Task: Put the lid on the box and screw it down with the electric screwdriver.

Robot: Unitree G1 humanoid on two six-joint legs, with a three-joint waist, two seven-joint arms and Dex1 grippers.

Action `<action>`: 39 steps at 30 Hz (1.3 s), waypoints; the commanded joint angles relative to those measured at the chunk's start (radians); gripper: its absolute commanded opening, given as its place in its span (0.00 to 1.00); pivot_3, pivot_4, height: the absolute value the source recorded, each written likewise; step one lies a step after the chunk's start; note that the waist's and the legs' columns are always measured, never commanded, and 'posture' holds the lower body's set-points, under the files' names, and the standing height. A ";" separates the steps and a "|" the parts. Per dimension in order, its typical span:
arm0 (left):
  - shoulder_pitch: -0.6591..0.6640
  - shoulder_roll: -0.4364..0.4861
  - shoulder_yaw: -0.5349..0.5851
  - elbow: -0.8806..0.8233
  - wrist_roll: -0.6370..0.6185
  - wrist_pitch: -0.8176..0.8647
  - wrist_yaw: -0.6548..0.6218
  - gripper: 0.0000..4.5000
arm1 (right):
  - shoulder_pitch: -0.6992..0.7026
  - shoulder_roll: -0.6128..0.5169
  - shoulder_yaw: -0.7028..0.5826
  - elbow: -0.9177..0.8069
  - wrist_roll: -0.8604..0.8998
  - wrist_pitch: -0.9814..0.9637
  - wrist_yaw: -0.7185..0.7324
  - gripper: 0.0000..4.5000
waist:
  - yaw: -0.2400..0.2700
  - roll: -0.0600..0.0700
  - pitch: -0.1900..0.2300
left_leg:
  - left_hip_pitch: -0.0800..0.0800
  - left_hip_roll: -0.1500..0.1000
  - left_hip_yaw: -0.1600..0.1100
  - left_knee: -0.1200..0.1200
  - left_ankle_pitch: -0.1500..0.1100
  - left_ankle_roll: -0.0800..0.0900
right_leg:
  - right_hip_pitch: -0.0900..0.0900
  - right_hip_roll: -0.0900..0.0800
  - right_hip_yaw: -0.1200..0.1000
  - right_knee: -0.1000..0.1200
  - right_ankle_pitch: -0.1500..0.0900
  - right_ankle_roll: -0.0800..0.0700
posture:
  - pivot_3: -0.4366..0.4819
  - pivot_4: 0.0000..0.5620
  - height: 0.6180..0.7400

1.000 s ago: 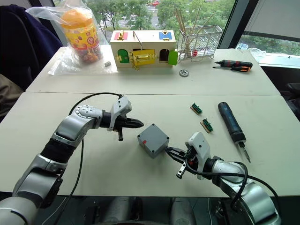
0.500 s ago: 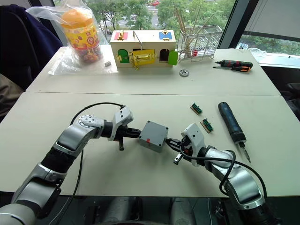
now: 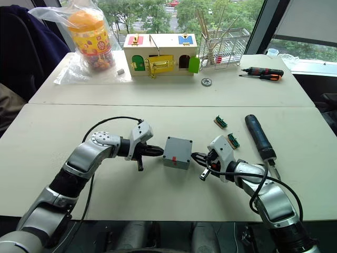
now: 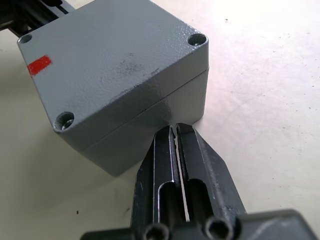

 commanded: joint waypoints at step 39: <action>-0.143 0.067 0.052 -0.216 -0.209 -0.024 -0.103 0.00 | 0.003 0.031 -0.384 0.123 0.074 0.062 -0.173 0.90 | -0.001 0.002 0.001 | 0.000 0.000 0.001 -0.001 0.000 0.000 | 0.000 0.000 0.000 0.000 0.000 0.000 | 0.48 0.27 0.72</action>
